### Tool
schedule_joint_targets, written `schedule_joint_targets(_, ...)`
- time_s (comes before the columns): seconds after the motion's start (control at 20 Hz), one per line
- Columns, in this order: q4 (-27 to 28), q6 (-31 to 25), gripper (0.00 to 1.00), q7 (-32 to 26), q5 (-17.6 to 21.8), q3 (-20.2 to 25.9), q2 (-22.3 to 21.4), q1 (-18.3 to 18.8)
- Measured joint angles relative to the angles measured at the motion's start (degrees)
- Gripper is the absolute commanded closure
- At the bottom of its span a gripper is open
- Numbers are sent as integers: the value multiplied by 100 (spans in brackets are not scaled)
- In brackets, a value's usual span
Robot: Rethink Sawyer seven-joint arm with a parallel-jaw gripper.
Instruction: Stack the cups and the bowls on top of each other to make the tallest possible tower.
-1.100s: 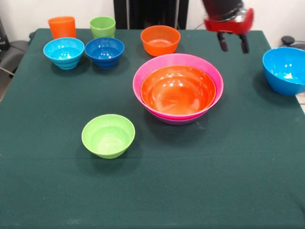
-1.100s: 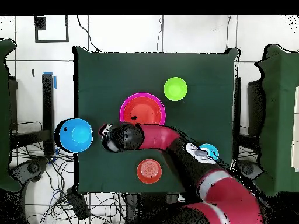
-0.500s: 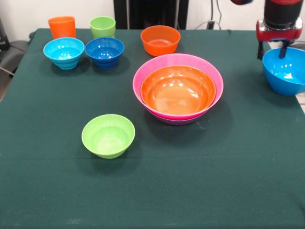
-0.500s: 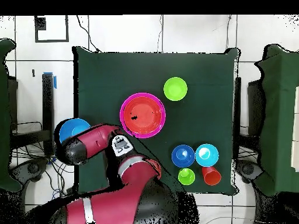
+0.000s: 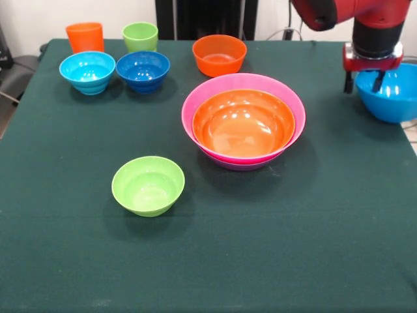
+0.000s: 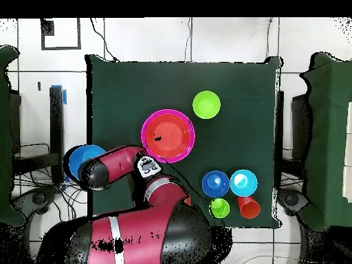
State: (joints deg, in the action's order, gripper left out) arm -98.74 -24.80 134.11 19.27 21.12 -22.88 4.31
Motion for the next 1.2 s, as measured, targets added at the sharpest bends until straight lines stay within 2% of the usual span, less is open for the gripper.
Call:
schedule_joint_targets(0.2, 189, -8, 0, 0, -9, -227, 84, -152)
schedule_joint_targets(0.6, 526, -188, 0, -1, -4, -886, -63, -992)
schedule_joint_targets(0.65, 576, -190, 100, -1, -6, -1009, -84, -1135)
schedule_joint_targets(1.2, 722, -187, 100, -1, -40, -1265, -91, -1267)
